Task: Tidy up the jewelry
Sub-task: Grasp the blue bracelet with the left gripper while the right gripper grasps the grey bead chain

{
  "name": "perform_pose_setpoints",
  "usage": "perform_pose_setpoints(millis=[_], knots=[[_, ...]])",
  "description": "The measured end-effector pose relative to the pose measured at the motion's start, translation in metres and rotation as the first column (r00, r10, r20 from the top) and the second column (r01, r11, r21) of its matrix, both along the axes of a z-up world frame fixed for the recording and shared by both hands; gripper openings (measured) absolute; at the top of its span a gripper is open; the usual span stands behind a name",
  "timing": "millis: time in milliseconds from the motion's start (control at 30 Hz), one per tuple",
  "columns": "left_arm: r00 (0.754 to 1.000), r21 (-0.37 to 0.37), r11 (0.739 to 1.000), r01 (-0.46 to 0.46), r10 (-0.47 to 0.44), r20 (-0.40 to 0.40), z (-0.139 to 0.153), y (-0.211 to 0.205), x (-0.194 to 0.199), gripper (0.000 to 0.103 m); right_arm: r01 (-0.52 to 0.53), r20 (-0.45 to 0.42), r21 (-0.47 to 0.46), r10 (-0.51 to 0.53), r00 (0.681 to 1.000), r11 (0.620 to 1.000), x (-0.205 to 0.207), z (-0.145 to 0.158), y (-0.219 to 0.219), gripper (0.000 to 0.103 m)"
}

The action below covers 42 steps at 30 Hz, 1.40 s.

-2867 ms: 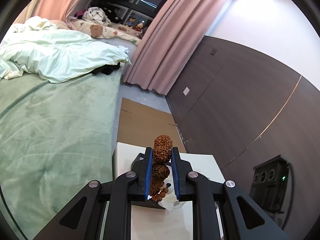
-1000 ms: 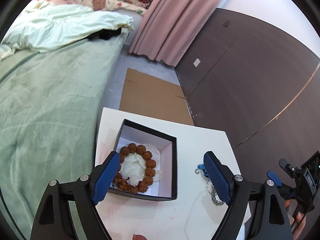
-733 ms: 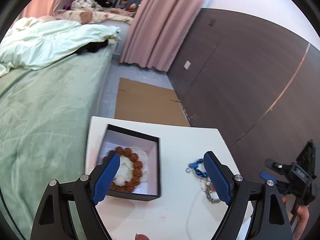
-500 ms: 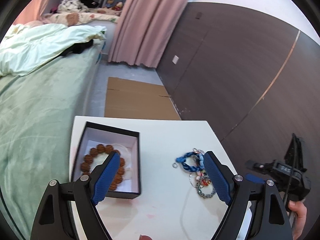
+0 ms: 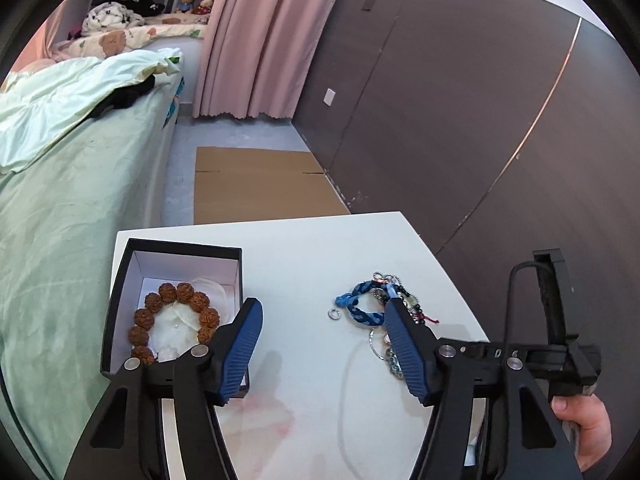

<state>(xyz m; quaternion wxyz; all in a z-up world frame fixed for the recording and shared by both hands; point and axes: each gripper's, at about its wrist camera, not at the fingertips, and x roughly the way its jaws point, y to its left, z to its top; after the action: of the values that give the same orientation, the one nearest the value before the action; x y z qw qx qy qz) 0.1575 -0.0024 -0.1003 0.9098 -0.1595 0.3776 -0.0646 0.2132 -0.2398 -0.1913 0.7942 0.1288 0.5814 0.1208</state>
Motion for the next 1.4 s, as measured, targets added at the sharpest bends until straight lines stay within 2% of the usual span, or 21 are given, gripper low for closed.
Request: perform_pose_setpoints(millis=[167,267,300,433,600,700,900,1100,1167,1400], knots=[[1.000,-0.005,1.000,0.000,0.000,-0.009,-0.003,0.002,0.005,0.061,-0.112,0.007,-0.148,0.115,0.993,0.983,0.002,-0.007,0.024,0.029],[1.000,-0.008,1.000,0.005,-0.006,-0.010,-0.003,0.001,0.008,0.061,-0.141,0.023,-0.238,0.151,0.988,0.961,0.000,-0.006,0.031,0.014],[1.000,-0.011,1.000,0.008,-0.008,-0.011,-0.004,0.001,0.009,0.061,-0.142,0.028,-0.246,0.154,0.988,0.959,0.000,-0.006,0.031,0.013],[1.000,-0.025,1.000,0.017,-0.018,-0.023,-0.007,-0.002,0.015,0.061,-0.145,0.043,-0.178,0.155,0.987,0.973,0.000,0.004,0.021,0.010],[0.999,-0.054,0.998,0.038,-0.039,-0.027,-0.011,-0.008,0.023,0.061,-0.130,0.100,-0.027,0.132,0.986,0.991,-0.005,0.031,-0.001,0.010],[0.998,-0.057,0.997,0.049,-0.051,-0.034,-0.014,-0.014,0.030,0.055,-0.122,0.143,0.032,0.116,0.983,0.992,-0.007,0.048,-0.012,0.010],[0.994,-0.077,0.993,0.091,-0.096,-0.053,-0.026,-0.032,0.044,0.052,-0.095,0.177,0.144,0.069,0.982,0.985,-0.010,0.066,-0.031,0.010],[0.986,-0.097,0.984,0.152,-0.158,-0.055,-0.041,-0.056,0.062,0.049,-0.024,0.204,0.206,-0.019,0.979,0.978,0.000,0.078,-0.033,0.010],[0.982,-0.105,0.980,0.171,-0.178,-0.067,-0.049,-0.064,0.069,0.046,0.003,0.203,0.223,-0.050,0.978,0.975,0.004,0.078,-0.037,0.010],[0.972,-0.093,0.973,0.211,-0.219,-0.084,-0.063,-0.086,0.080,0.045,0.077,0.185,0.259,-0.128,0.974,0.963,0.015,0.075,-0.050,0.010]])
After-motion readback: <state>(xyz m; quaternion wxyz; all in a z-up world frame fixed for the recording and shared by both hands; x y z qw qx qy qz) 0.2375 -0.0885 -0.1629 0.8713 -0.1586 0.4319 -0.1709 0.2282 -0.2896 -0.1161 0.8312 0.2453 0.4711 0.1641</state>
